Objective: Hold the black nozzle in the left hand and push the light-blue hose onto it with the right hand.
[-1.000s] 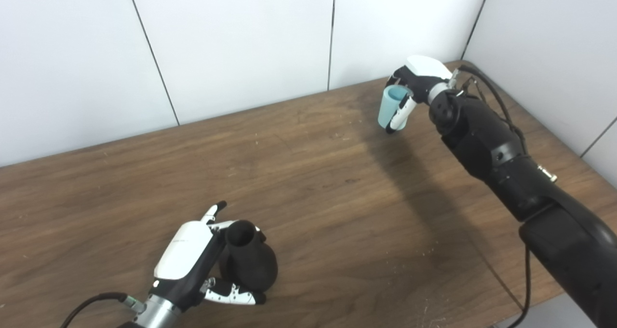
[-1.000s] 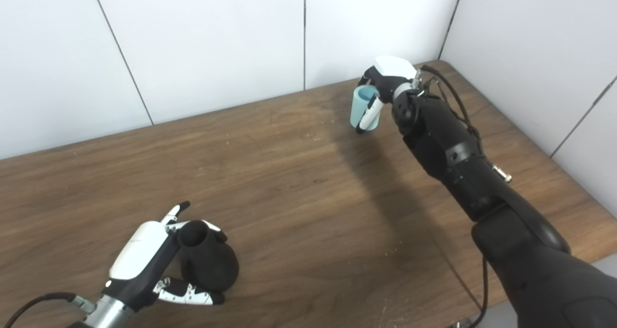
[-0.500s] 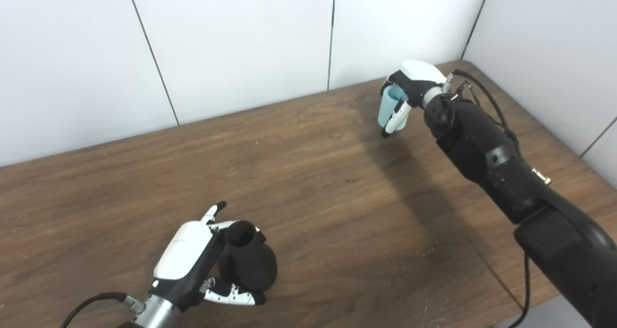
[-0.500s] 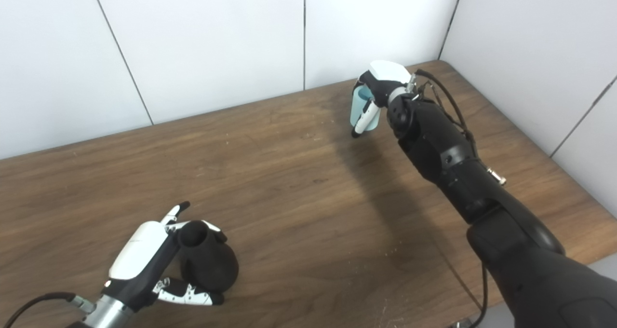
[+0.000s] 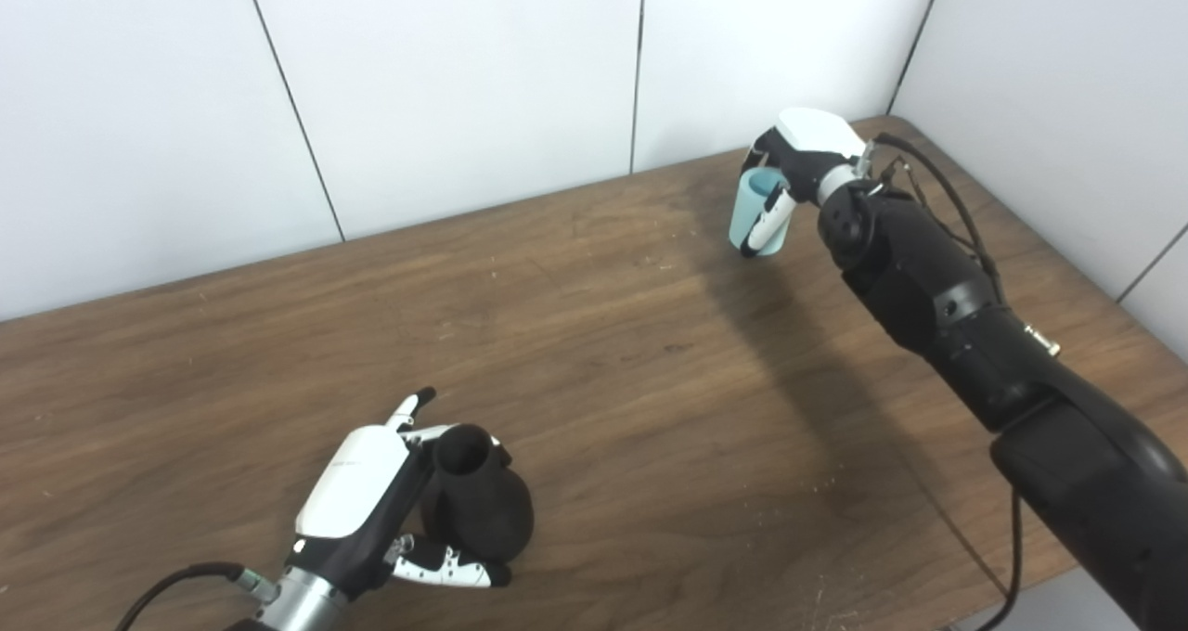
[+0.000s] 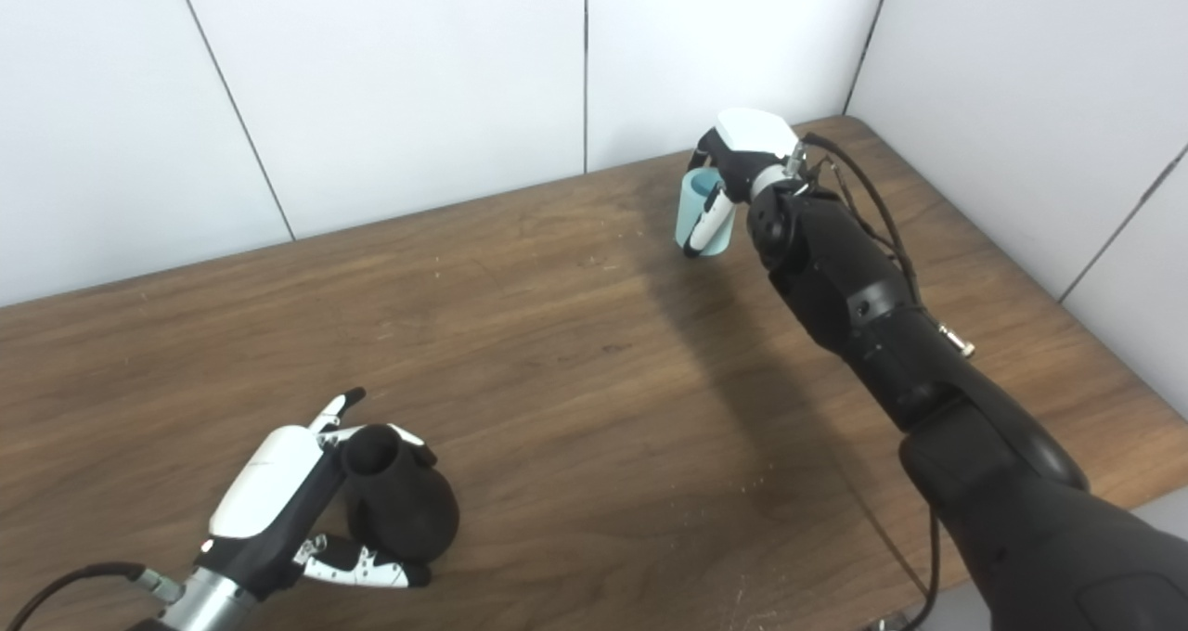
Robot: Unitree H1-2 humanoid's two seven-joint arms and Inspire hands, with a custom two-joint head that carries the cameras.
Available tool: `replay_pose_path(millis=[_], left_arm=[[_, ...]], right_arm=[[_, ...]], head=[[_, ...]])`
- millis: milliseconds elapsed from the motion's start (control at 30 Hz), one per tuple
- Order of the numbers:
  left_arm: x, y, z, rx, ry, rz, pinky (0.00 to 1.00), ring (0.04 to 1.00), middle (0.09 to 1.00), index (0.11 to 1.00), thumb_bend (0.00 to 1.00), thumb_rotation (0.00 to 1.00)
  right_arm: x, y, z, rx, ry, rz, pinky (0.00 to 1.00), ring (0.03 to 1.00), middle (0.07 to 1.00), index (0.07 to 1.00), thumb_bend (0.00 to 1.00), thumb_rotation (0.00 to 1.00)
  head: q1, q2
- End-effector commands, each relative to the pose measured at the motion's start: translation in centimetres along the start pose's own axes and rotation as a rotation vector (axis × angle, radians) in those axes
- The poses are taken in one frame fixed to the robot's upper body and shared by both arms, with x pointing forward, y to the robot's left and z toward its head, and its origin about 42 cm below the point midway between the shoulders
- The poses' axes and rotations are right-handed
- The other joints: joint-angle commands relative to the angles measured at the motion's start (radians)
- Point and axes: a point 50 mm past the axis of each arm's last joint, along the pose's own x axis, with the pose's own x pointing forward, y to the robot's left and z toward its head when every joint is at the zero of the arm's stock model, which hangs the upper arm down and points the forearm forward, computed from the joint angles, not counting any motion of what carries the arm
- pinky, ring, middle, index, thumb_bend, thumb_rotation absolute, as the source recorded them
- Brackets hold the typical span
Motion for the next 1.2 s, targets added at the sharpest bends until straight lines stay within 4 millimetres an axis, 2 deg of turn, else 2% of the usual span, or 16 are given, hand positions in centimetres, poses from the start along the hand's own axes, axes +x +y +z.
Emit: replay_pose_path(millis=[0,233,333,500,667,900,1167], left_arm=[[-2.3,-2.3,-2.3,0.009,0.133,-0.164,1.00,0.520,0.458,0.488,0.50,0.00],[-2.4,-2.2,-2.3,0.018,0.140,-0.161,1.00,0.521,0.457,0.487,0.50,0.00],[-2.3,-2.1,-2.3,0.022,0.140,-0.159,1.00,0.524,0.456,0.486,0.50,0.00],[-2.2,-2.0,-2.2,0.023,0.136,-0.150,1.00,0.525,0.456,0.486,0.50,0.00],[-2.2,-2.0,-2.2,0.029,0.137,-0.148,1.00,0.521,0.456,0.487,0.50,0.00],[-1.9,-2.2,-1.6,0.024,0.140,-0.143,1.00,0.521,0.459,0.490,0.50,0.00],[-1.2,-2.7,-0.6,0.003,0.142,-0.139,1.00,0.519,0.440,0.493,0.50,0.00]], right_arm=[[0.5,-2.7,-0.2,-0.027,-0.015,-0.123,0.45,0.487,0.493,0.492,0.54,0.00],[0.3,-2.1,0.2,0.012,-0.044,-0.219,0.40,0.433,0.498,0.480,0.52,0.00],[0.3,-2.0,0.3,0.035,-0.051,-0.223,0.34,0.425,0.494,0.482,0.50,0.00],[0.0,-2.2,0.4,0.045,-0.059,-0.216,0.33,0.422,0.495,0.483,0.50,0.00],[-0.9,-3.4,1.0,0.047,-0.098,-0.241,0.34,0.420,0.492,0.481,0.50,0.00],[-3.8,-6.2,3.1,0.113,-0.196,-0.294,0.40,0.435,0.489,0.463,0.51,0.00],[-8.3,-8.4,6.9,0.161,-0.393,-0.290,0.35,0.423,0.494,0.479,0.50,0.00]], head=[[-0.001,0.001],[0.001,0.006],[0.002,0.006],[0.007,0.006],[0.031,0.009],[0.109,0.018],[0.198,0.022]])
